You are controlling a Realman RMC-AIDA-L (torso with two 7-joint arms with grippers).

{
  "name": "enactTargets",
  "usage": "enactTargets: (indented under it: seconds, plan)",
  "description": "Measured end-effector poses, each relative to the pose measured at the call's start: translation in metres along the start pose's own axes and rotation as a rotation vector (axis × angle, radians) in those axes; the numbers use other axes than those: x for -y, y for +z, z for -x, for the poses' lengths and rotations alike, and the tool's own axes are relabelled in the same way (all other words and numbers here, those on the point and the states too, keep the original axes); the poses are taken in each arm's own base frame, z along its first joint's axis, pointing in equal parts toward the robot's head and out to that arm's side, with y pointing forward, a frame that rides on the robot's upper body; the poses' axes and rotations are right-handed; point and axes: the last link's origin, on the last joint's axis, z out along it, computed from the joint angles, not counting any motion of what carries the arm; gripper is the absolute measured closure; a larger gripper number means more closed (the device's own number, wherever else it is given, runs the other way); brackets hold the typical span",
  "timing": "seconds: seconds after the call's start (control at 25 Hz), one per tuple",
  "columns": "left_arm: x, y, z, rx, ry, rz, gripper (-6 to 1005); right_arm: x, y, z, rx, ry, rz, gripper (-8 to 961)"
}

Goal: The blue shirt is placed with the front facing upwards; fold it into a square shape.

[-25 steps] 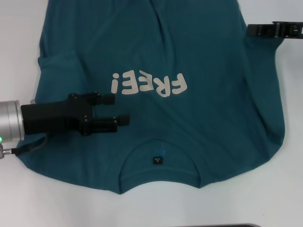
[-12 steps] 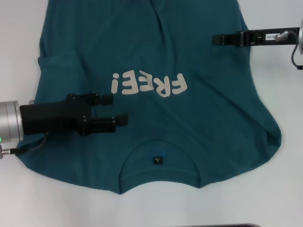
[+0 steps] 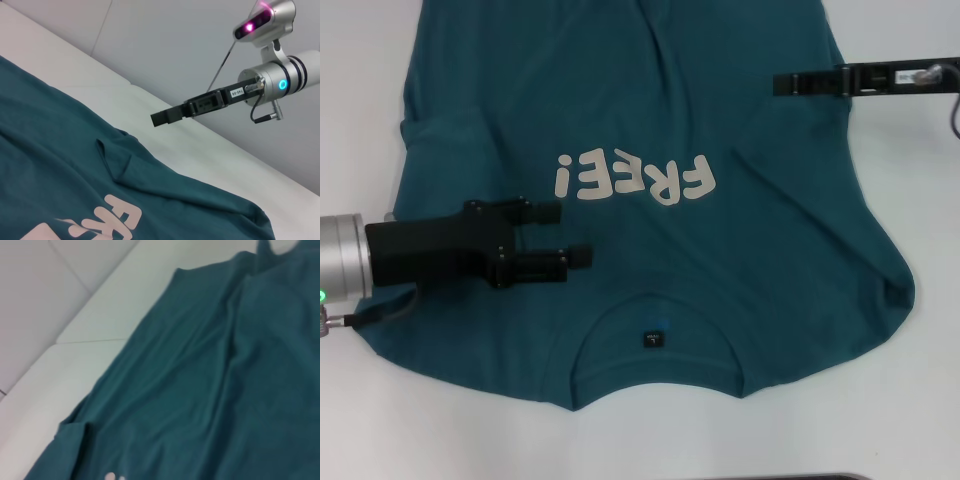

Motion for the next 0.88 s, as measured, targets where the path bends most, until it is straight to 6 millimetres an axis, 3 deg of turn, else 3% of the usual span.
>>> enactTargets:
  seconds: [0.24, 0.36, 0.64, 0.88]
  plan:
    - [0.0, 0.0, 0.002, -0.001, -0.004, -0.003, 126, 0.014, -0.023, -0.021, -0.036, 0.088, -0.008, 369]
    - [0.0, -0.001, 0.002, -0.001, -0.006, -0.005, 125, 0.019, -0.032, -0.032, -0.06, 0.134, -0.009, 223]
    - [0.0, 0.001, 0.002, -0.002, -0.003, -0.008, 126, 0.027, -0.046, -0.058, -0.081, 0.227, -0.024, 237]
    - [0.0, 0.001, 0.002, -0.001, -0.003, -0.007, 125, 0.029, -0.046, -0.074, -0.111, 0.265, -0.027, 246]
